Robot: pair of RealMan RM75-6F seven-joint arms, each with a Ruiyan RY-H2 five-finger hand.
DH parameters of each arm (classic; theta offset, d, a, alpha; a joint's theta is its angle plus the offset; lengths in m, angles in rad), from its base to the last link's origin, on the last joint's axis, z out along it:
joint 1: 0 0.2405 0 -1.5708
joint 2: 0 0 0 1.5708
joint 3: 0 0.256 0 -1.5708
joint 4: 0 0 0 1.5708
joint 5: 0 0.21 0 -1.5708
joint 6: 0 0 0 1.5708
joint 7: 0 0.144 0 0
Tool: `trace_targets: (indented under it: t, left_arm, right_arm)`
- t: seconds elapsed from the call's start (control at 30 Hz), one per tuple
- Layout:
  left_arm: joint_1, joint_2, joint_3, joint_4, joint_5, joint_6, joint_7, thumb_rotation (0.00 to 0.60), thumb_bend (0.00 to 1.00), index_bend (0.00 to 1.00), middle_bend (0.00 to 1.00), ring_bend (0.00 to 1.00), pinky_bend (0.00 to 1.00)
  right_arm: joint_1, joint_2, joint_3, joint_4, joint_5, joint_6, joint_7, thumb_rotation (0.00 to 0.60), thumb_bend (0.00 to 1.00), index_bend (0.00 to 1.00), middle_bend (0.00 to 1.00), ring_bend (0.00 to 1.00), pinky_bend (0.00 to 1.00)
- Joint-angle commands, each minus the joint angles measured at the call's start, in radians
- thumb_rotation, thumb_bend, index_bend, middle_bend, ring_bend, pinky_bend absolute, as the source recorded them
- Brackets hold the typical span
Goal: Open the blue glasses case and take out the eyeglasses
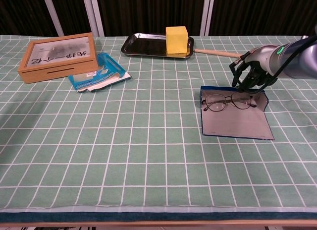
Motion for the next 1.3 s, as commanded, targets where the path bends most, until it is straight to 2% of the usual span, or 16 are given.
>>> trace_targets:
  t: [0.03,0.83,1.3]
  left_arm:
    - [0.0,0.0,-0.001,0.0,-0.002,-0.001,0.0,0.6,0.01,0.0,0.0,0.0,0.0]
    - [0.0,0.003,-0.002,-0.006,-0.007,-0.005,-0.004,0.6,0.01,0.0,0.0,0.0,0.0]
    - [-0.001,0.003,-0.002,-0.005,-0.007,-0.006,-0.007,0.6,0.01,0.0,0.0,0.0,0.0]
  right_arm:
    - [-0.001,0.0,-0.001,-0.002,0.004,-0.002,-0.002,0.6,0.53,0.38,0.97,1.0,1.0]
    - [-0.003,-0.011,-0.005,0.011,0.01,-0.006,-0.005,0.6,0.53,0.4,0.97,1.0,1.0]
    - [0.002,-0.022,-0.005,0.029,0.02,-0.008,-0.017,0.6,0.57,0.41,0.97,1.0,1.0]
